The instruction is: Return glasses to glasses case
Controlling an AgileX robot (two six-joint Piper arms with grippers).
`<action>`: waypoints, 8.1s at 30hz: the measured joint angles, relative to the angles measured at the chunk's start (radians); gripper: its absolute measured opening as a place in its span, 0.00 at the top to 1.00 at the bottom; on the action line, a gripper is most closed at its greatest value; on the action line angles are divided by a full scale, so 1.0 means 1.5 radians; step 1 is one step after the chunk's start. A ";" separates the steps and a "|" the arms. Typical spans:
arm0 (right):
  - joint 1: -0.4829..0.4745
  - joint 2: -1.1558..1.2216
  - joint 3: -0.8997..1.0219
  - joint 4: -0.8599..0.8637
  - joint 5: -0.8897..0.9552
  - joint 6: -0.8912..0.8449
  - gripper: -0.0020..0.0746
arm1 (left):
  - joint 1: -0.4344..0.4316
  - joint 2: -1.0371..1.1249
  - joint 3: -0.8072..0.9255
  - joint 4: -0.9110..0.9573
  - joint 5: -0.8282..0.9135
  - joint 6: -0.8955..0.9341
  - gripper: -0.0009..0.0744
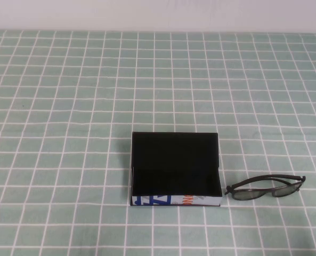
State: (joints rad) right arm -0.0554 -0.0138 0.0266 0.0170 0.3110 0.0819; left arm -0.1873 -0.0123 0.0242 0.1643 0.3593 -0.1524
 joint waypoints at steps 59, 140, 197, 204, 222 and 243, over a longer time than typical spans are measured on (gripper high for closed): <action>0.114 0.489 -0.714 -0.116 0.297 -0.158 0.99 | 0.001 0.000 0.000 -0.001 0.001 0.000 0.99; 0.289 1.146 -0.719 -0.052 0.332 -0.802 0.17 | 0.001 0.000 0.000 -0.004 0.001 0.000 0.99; 0.293 1.013 -0.724 0.056 0.350 -0.784 0.64 | 0.001 0.000 0.000 -0.004 0.001 0.000 0.99; 0.360 1.023 -0.784 0.065 0.380 -0.779 0.64 | 0.001 0.000 0.000 -0.004 0.001 0.000 0.99; 0.461 1.229 -1.006 0.095 0.492 -0.715 0.64 | 0.001 0.000 0.000 -0.004 0.001 0.000 0.99; 0.462 1.264 -1.014 0.079 0.467 -0.741 0.64 | 0.001 0.000 0.000 -0.004 0.001 0.000 0.99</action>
State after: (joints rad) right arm 0.6377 1.8816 -1.4947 0.1356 1.0123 -1.0297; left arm -0.1857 -0.0123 0.0242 0.1576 0.3610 -0.1524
